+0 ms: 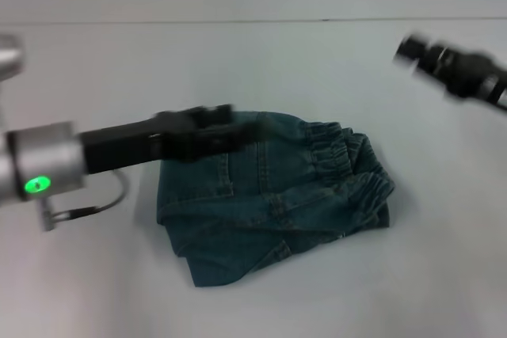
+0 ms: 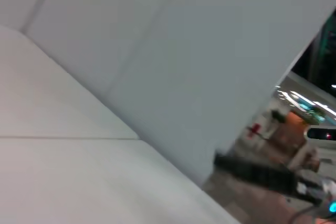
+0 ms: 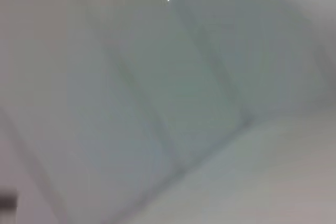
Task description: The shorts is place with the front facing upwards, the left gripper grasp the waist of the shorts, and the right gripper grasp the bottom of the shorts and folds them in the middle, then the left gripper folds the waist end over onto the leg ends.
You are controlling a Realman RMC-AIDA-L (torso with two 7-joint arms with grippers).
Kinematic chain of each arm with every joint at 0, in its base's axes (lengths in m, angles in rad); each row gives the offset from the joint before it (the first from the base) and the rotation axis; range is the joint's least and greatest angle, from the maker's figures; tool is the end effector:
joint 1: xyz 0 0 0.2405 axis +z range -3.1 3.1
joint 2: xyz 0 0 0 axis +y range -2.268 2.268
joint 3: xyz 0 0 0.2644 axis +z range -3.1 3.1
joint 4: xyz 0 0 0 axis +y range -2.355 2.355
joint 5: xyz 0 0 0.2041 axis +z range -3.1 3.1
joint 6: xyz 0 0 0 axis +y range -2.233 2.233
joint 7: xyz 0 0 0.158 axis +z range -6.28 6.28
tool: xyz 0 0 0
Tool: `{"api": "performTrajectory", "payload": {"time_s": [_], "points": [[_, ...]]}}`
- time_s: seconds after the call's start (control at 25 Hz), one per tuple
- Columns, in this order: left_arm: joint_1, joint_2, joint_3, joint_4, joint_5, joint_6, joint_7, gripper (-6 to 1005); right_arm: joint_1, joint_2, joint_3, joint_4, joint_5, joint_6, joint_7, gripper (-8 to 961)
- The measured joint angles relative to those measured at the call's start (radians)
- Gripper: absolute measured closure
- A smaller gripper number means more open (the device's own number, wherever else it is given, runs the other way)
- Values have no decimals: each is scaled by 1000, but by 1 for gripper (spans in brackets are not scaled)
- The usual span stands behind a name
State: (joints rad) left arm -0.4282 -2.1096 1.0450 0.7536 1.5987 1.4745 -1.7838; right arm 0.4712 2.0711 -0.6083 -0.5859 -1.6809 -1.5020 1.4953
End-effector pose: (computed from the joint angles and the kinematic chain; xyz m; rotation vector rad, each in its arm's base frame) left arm -0.2191 0.3264 -0.0322 -2.6307 -1.0879 -1.0244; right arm 0.2671 0.3474 0.0198 -2.3090 0.8931 1.1036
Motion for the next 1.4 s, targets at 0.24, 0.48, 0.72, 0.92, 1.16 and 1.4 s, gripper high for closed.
{"api": "performTrajectory", "payload": {"time_s": [0.24,0.48,0.72,0.92,1.16,1.4], "points": [[111,28,-64,68,88,51,67,63,0,-24,-43,-174,-358,-114,135,617],[209,-22,-111,269,286,49,61,63,9,-31,-39,-272,-493,-210,220,438],[224,-36,-139,295,314,69,41,63,15,-35,-40,-280,-520,-220,241,186],[220,-34,-139,293,316,81,33,63,20,-34,-40,-280,-522,-212,241,74],[205,-30,-150,272,317,76,33,63,23,-34,-40,-278,-522,-211,235,74],[190,-31,-164,264,317,83,33,63,24,-34,-40,-278,-522,-211,233,74]]}}
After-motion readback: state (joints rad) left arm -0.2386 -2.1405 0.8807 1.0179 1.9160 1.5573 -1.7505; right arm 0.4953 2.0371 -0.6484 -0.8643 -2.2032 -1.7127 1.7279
